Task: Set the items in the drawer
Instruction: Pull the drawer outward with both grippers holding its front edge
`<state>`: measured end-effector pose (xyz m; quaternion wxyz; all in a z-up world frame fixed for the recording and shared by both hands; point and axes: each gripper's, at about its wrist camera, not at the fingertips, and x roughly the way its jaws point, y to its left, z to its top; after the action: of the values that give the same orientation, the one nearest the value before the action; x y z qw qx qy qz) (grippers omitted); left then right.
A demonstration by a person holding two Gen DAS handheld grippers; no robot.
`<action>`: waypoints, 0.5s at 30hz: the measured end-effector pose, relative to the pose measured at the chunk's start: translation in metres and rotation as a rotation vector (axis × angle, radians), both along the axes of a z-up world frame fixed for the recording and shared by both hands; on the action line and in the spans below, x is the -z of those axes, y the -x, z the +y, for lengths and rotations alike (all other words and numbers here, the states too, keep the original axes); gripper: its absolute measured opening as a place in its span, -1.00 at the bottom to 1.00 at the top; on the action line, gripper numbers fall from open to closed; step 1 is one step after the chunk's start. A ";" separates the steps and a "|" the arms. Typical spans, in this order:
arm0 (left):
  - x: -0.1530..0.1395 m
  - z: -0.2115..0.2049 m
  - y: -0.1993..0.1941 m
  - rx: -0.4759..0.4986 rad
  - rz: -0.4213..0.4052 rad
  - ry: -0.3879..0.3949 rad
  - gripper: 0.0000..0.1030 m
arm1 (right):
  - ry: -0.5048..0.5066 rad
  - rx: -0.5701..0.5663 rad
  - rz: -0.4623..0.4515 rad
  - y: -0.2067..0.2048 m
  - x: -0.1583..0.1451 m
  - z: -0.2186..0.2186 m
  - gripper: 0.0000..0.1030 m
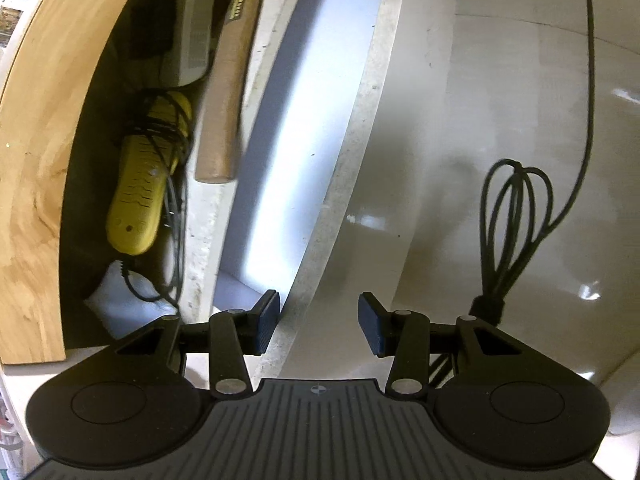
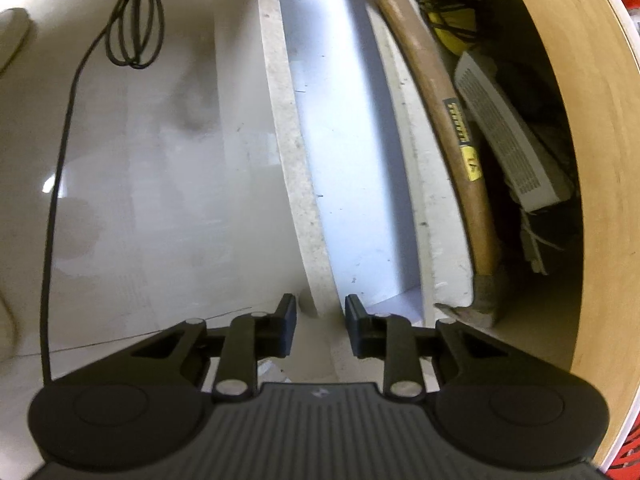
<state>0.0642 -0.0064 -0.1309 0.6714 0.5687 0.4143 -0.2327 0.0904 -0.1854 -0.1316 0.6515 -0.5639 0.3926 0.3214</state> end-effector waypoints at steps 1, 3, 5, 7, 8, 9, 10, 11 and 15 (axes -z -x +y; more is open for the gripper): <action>-0.001 0.000 0.001 0.001 0.017 0.003 -0.18 | -0.002 -0.002 0.017 0.002 -0.001 0.000 -0.45; -0.002 0.000 0.003 -0.001 0.058 0.012 -0.18 | -0.007 -0.002 0.051 0.005 -0.005 -0.001 -0.50; -0.002 0.001 0.005 -0.003 0.099 0.022 -0.19 | -0.013 -0.002 0.086 0.009 -0.008 -0.002 -0.50; -0.003 0.001 0.007 -0.005 0.140 0.031 -0.24 | -0.018 -0.002 0.121 0.013 -0.011 -0.004 -0.52; -0.003 0.001 0.007 -0.006 0.160 0.035 -0.26 | -0.019 -0.003 0.141 0.014 -0.012 -0.005 -0.54; -0.003 0.001 0.008 -0.007 0.181 0.040 -0.27 | -0.023 -0.004 0.166 0.016 -0.013 -0.006 -0.54; -0.004 0.002 0.009 -0.008 0.201 0.044 -0.28 | -0.027 -0.006 0.193 0.018 -0.014 -0.006 -0.54; -0.004 0.002 0.010 -0.009 0.217 0.047 -0.28 | -0.035 -0.007 0.219 0.020 -0.015 -0.007 -0.54; -0.004 0.003 0.013 -0.016 0.253 0.053 -0.28 | -0.048 0.004 0.257 0.024 -0.017 -0.008 -0.54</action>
<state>0.0513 -0.0033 -0.1269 0.6303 0.5138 0.4937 -0.3081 0.0662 -0.1930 -0.1144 0.6097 -0.5015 0.4662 0.3993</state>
